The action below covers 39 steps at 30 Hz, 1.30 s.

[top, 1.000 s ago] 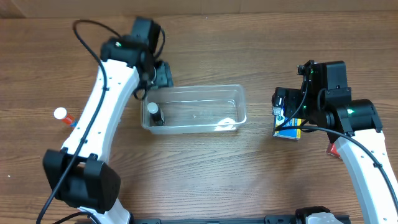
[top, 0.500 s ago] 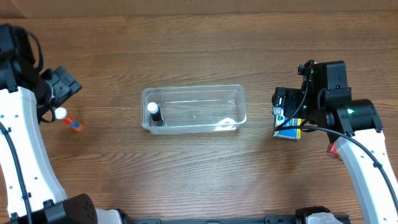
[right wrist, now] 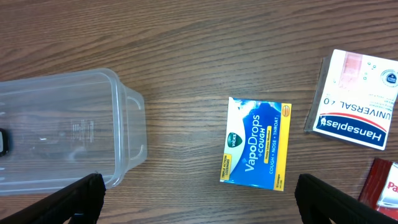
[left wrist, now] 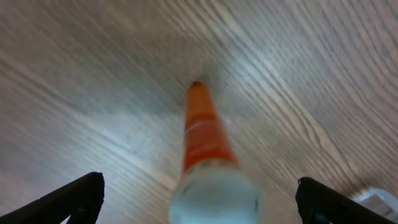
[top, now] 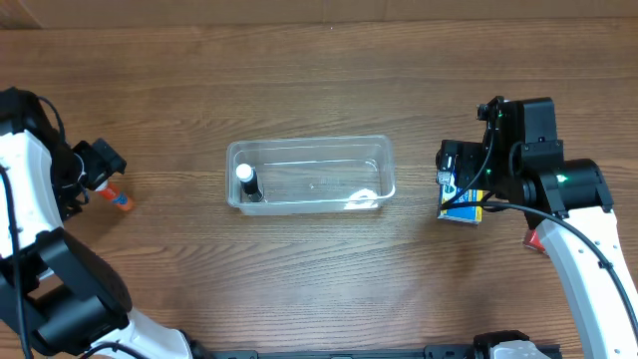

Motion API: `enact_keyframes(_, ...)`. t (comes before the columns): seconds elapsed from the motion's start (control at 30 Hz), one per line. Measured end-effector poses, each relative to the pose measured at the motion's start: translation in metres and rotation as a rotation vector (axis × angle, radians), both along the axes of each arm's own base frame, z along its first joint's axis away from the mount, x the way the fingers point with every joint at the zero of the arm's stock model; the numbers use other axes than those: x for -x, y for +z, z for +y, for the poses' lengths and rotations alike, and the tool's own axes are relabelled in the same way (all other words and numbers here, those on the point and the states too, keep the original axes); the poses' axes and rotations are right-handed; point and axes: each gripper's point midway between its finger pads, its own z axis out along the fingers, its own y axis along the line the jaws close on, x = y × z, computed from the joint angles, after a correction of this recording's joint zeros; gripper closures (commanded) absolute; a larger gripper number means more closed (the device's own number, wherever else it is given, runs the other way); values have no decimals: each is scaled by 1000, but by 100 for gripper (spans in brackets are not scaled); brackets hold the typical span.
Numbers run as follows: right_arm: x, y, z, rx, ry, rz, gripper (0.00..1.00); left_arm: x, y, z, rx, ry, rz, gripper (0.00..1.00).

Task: Pack container
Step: 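Move the left gripper to the orange tube and grasp it, then place the orange tube upright in the container beside the bottle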

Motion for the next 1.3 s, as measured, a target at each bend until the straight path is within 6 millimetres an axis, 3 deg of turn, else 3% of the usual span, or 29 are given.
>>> enact_keyframes(0.2,0,0,0,0,0,1,0,-6,-12,0,8,-20,11,18)
enact_keyframes(0.33,0,0,0,0,0,1,0,-6,-18,-1,16,-28,25,39)
enact_keyframes(0.5,0,0,0,0,0,1,0,-6,-23,0,14,-32,31,49)
enact_keyframes(0.83,0,0,0,0,0,2,0,-6,-23,2,1,-33,33,92)
enact_keyframes(0.93,0,0,0,1,0,2,0,-5,-23,-4,2,-49,52,96)
enact_keyframes(1.03,0,0,0,0,0,1,0,-5,-17,-24,20,-99,87,96)
enact_keyframes(1.1,0,0,0,0,0,2,0,-12,0,-47,21,-164,83,96)
enact_keyframes(1.2,0,0,0,0,0,2,0,-40,80,-108,-32,-340,-75,96)
enact_keyframes(1.3,0,0,0,0,0,1,0,-54,147,-165,-82,-496,-263,96)
